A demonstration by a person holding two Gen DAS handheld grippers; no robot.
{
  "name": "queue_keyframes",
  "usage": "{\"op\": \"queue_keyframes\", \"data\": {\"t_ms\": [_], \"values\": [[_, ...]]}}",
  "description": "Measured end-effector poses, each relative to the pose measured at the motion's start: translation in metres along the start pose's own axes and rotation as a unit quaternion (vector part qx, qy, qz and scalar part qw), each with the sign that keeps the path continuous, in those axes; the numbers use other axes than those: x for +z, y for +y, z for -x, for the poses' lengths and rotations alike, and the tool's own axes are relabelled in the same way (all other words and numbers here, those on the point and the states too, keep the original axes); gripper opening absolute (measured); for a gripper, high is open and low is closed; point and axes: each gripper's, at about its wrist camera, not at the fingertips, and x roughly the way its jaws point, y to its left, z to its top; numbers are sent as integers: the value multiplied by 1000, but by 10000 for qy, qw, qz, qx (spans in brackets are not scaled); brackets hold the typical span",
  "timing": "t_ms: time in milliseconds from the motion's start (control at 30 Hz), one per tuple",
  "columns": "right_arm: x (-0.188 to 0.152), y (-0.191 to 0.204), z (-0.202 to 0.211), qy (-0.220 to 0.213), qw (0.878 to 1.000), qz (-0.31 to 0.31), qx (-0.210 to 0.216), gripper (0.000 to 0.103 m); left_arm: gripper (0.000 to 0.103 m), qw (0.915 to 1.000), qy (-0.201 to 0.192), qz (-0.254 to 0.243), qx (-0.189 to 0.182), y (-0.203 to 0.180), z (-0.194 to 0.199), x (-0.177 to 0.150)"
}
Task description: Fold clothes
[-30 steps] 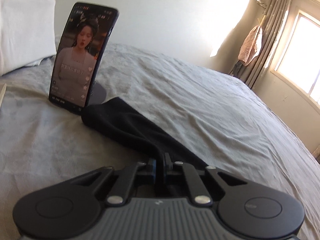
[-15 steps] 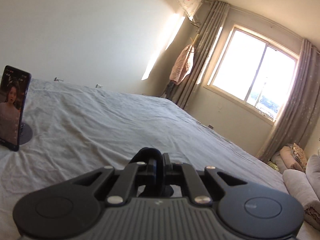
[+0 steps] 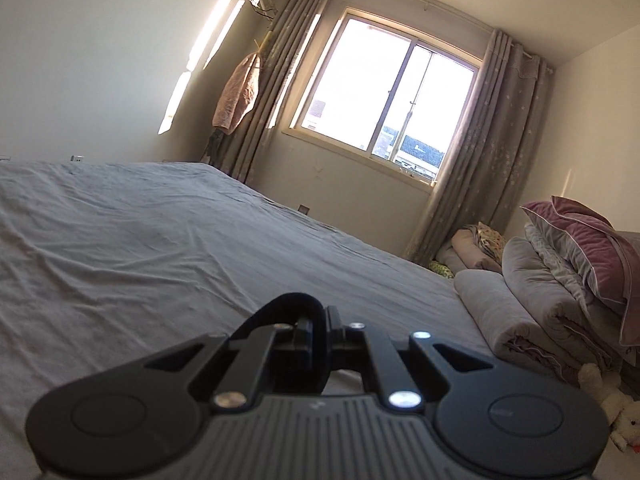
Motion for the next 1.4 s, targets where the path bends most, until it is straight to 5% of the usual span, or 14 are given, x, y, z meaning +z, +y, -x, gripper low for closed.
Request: {"op": "queue_keyframes", "data": {"t_ms": [333,633,867,1100,1233,1400], "values": [[-2,-5,-3,19,9999,-153,-10,68,5,9917,823,-713,-691,-49,-12,-68],[-6,-4,-7,111,9998,-165,21,68,11,9635,2028,-1361,-1094,-55,-29,-119],[-5,-4,-5,86,9998,-180,81,68,40,9520,2339,-1369,-1426,-52,-18,-110],[-3,3,-2,82,9992,-210,343,68,46,9291,2927,-1676,-1516,-49,1,-79],[1,23,-2,36,9987,54,511,67,48,9350,2905,-1579,-1283,-26,10,-56],[5,66,-10,-50,9945,805,665,61,48,9547,2680,-1230,-393,19,1,-38]]}}
